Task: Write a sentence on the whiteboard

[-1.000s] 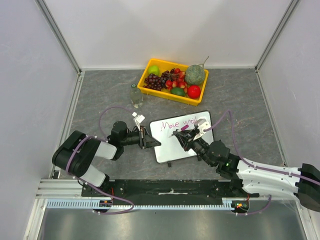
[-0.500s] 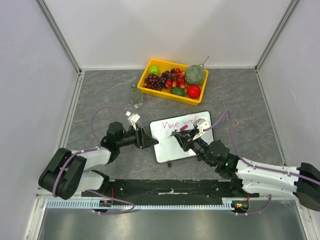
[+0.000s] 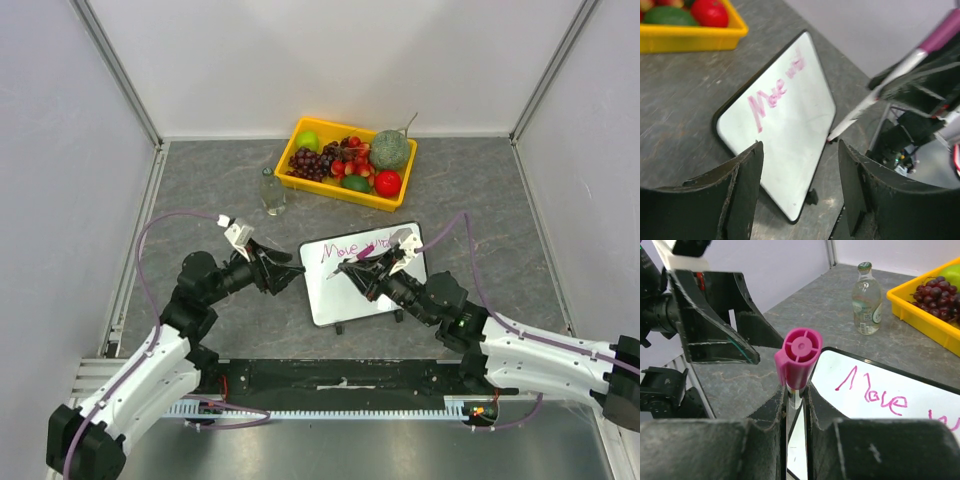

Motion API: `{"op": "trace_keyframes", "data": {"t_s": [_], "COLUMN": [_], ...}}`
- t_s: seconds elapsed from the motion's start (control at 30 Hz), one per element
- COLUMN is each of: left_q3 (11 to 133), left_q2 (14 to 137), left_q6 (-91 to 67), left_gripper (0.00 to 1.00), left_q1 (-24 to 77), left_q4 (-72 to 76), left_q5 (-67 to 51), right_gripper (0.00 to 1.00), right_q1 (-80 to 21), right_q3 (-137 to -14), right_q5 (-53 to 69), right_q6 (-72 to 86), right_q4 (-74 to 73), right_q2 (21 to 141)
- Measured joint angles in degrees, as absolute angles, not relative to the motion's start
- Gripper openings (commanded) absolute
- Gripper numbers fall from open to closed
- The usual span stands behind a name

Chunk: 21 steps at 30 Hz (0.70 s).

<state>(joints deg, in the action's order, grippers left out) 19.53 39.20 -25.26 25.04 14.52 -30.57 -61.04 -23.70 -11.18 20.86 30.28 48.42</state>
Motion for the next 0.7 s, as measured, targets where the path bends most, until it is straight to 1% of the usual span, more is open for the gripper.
{"op": "trace_keyframes", "data": {"t_s": [0.13,0.27,0.37,0.53,0.63,0.67,0.7], "left_q3": [24.2,29.8,32.3,32.6,32.6,32.6,32.6], "left_q2": [40.2,46.3,51.5,56.7,57.3,57.3,57.3], "left_q6": [-24.5,-23.3,-22.6,-22.5,-22.5,-22.5,-22.5], "left_gripper": [0.66,0.67,0.65,0.52,0.52,0.49,0.42], "left_q1": [27.8,30.4,32.9,36.1,37.7,38.1,38.4], "left_q4": [14.2,14.2,14.8,16.6,17.3,17.7,18.2], "left_q5": [-33.5,-36.6,-38.3,-41.3,-42.4,-42.7,-43.1], "right_gripper": [0.0,0.0,0.0,0.0,0.0,0.0,0.0], "right_q1": [-59.9,-59.2,-59.0,-58.7,-58.6,-58.5,-58.3], "right_q3": [-25.1,-26.3,-26.6,-26.7,-26.7,-26.7,-26.7], "right_q5": [-7.3,-4.4,-2.9,-2.2,-2.4,-2.4,-2.4], "right_q6": [22.5,23.9,24.9,26.1,26.7,27.0,27.2], "right_q4": [28.6,28.1,28.1,28.1,28.0,28.0,28.0], "right_q2": [48.4,48.4,48.4,48.4,48.2,48.0,47.9]}}
